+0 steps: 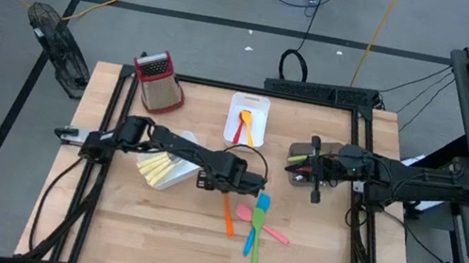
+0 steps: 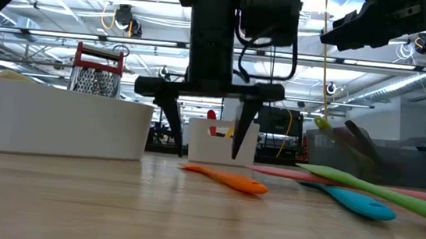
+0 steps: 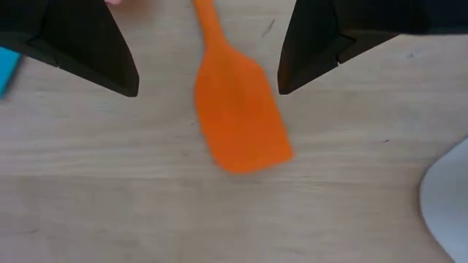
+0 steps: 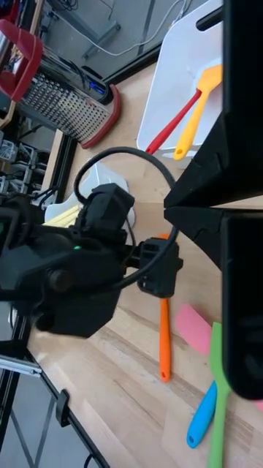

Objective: Pick & Place Kitchen Items
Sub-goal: Put the orange spatula into the top white bin

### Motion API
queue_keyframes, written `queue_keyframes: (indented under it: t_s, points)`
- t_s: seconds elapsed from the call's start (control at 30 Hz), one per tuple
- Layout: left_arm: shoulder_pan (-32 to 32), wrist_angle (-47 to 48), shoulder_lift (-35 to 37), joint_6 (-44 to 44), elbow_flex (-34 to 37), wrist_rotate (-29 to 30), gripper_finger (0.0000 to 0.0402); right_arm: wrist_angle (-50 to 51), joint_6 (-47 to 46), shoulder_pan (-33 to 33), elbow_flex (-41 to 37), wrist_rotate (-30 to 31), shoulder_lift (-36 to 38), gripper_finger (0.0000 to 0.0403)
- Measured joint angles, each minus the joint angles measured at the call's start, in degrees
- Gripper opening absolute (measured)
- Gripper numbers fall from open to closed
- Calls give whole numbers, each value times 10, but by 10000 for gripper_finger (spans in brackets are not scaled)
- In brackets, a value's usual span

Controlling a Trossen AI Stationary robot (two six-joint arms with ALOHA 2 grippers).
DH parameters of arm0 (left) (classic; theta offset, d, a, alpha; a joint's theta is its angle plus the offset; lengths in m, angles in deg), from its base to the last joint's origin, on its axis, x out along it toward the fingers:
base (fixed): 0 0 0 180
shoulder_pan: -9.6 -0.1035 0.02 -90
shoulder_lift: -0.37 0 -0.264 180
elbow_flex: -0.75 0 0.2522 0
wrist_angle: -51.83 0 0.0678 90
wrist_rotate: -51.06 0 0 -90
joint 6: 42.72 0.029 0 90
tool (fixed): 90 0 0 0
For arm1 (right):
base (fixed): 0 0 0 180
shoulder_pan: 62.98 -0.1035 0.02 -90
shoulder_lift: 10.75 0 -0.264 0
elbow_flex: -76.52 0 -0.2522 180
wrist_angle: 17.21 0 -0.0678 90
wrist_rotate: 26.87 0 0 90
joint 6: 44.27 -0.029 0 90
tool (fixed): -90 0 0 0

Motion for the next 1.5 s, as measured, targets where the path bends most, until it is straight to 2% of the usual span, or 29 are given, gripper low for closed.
queue_keyframes:
  t_s: [0.37, 0.47, 0.6, 0.9, 1.0, 1.3, 1.5]
  points:
    - [-4, -10, -52, 5, -4, -44, 333, 4, 0, 0, 0, 0, 0, 0]
    - [-4, -19, -58, 12, -4, -49, 320, 5, 0, 0, 0, 0, 0, 0]
    - [-4, -20, -59, 16, -3, -45, 267, 6, 0, 0, 0, 1, 0, 0]
    - [-2, -25, -59, 41, -1, -33, 97, 6, 0, 0, 0, 2, 0, 0]
    - [-2, -29, -58, 54, 0, -31, 63, 6, 1, 0, 0, 2, 0, 0]
    - [-4, -36, -41, 81, 2, -48, 59, 6, 1, 0, 0, 2, 0, 0]
    - [-4, -55, -14, 97, 3, -30, 59, 5, 1, 0, 0, 2, 0, 0]
